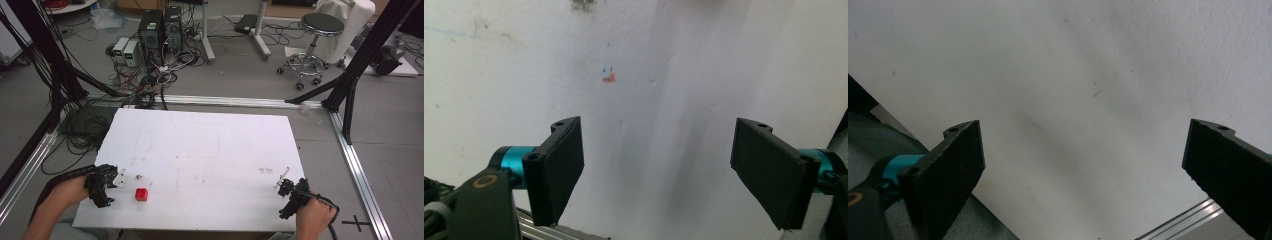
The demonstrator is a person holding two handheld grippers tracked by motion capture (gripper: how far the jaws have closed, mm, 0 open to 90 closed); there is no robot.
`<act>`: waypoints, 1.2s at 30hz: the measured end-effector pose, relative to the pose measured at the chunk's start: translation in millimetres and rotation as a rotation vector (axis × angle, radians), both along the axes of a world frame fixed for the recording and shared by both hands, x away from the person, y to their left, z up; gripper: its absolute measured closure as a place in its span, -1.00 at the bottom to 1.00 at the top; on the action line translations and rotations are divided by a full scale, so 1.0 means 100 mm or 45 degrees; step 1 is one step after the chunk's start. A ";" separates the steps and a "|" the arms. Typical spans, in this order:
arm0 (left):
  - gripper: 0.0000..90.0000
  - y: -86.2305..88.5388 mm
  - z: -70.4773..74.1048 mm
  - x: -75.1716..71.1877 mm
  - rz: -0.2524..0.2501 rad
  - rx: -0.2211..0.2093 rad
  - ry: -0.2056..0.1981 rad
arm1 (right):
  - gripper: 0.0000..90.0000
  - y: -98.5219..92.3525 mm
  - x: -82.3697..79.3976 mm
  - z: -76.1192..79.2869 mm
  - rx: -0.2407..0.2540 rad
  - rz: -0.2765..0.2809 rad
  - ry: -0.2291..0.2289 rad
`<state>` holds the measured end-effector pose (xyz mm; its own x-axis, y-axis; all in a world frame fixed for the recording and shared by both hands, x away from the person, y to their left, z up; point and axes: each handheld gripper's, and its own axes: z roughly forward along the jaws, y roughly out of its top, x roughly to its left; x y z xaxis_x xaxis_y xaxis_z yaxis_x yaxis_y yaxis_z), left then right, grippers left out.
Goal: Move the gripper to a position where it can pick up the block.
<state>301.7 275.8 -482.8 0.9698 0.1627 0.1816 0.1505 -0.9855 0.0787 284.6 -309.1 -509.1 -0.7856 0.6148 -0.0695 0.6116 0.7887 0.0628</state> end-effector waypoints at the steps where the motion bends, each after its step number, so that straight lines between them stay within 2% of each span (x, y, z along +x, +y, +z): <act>1: -0.52 -0.02 0.01 0.01 -0.019 0.010 0.006 | -0.94 0.00 0.00 0.00 0.000 0.000 0.000; 6: -0.52 -0.14 0.05 0.02 -0.061 0.026 0.004 | -0.94 0.00 0.00 0.01 0.002 -0.005 -0.001; 16: -0.52 -0.37 0.06 0.06 -0.183 0.034 0.068 | -0.94 -0.01 0.00 0.01 0.009 0.006 -0.005; 24: -0.52 -0.52 0.02 0.09 -0.209 0.046 0.107 | -0.94 0.00 0.01 0.01 0.007 0.004 -0.007; 26: -0.52 -0.55 0.01 0.09 -0.224 0.048 0.100 | -0.94 0.01 0.01 0.01 0.008 -0.001 -0.004; 36: -0.52 -0.74 -0.04 0.10 -0.258 0.042 0.128 | -0.94 0.01 0.01 0.00 0.009 0.009 -0.001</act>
<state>311.3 202.1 -487.2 0.9956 -0.0419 0.0843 -0.0455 -0.9981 0.0408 285.9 -308.1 -508.9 -0.7901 0.6094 -0.0659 0.6057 0.7927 0.0686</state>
